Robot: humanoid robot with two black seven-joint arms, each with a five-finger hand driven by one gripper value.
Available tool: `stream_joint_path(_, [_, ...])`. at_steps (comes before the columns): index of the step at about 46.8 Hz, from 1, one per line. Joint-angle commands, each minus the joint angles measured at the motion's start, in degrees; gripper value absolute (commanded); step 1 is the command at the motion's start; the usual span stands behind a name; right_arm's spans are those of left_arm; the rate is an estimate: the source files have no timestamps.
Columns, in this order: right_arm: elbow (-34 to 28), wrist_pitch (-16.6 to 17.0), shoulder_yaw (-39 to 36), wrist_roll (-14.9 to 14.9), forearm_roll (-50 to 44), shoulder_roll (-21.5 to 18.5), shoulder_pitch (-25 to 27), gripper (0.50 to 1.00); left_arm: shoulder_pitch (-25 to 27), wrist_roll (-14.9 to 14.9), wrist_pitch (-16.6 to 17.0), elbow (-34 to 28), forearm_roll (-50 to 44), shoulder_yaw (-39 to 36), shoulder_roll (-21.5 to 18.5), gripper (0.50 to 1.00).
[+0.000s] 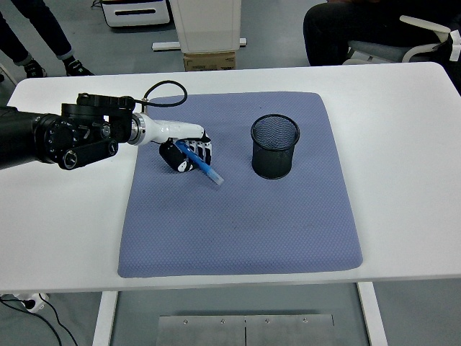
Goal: Left hand places marker in pen holder
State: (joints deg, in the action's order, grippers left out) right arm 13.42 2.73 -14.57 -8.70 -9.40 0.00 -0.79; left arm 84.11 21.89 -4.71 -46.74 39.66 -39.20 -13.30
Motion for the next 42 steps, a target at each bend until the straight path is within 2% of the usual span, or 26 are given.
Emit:
stream_joint_path(1, [0.0, 0.0, 0.0, 0.0, 0.0, 0.0, 0.0, 1.0, 0.0, 0.0, 0.1, 0.1, 0.0, 0.4, -0.1, 0.5])
stream_joint_path(31, [0.0, 0.0, 0.0, 0.0, 0.0, 0.0, 0.0, 1.0, 0.3, 0.2, 0.1, 0.1, -7.3, 3.2, -0.6, 0.5])
stream_joint_path(42, [-0.1, 0.0, 0.0, 0.0, 0.0, 0.0, 0.0, 1.0, 3.1, 0.2, -0.2, 0.1, -7.0, 5.9, -2.7, 0.5])
